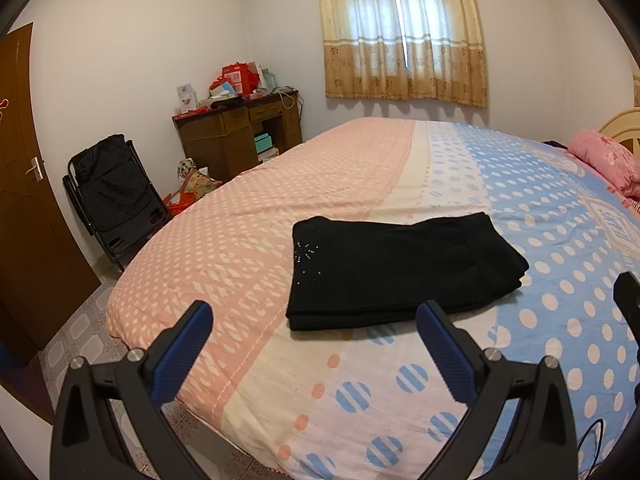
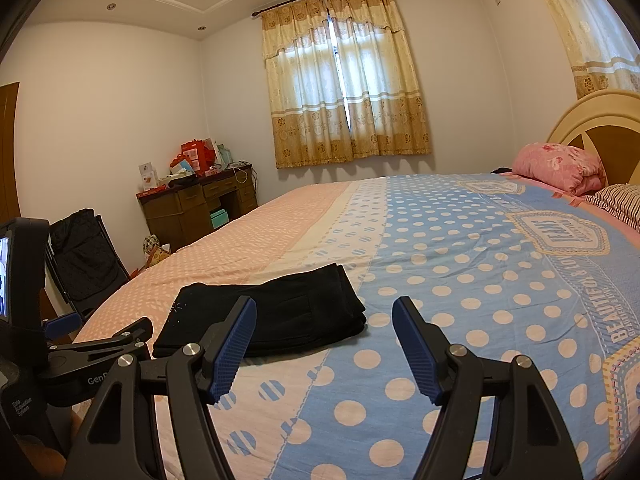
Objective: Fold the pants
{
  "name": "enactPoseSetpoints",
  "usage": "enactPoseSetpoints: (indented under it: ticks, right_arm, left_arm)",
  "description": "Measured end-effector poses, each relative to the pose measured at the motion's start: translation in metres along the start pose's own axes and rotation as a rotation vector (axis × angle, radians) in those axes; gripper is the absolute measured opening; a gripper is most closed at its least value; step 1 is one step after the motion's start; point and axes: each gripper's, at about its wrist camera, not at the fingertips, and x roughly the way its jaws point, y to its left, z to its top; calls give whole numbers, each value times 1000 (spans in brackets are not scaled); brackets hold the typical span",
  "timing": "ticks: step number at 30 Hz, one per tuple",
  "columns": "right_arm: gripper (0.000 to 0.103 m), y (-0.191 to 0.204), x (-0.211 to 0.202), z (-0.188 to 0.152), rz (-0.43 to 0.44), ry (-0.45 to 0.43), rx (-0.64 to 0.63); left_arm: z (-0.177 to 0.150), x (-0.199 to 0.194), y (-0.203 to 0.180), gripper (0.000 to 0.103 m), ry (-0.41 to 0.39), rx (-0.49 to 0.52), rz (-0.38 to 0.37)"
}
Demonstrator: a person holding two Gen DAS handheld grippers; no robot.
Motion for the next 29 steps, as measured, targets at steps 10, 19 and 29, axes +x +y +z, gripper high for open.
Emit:
enactPoseSetpoints:
  ticks: [10,19,29]
  right_arm:
    - [72,1,0,0,2,-3,-1]
    - [72,1,0,0,2,-2,0]
    - [72,1,0,0,3,-2,-2]
  left_arm:
    - [0,1,1,103,-6,2,9]
    - [0,1,1,103,-7,4,8]
    - [1,1,0,103,-23,24,-19]
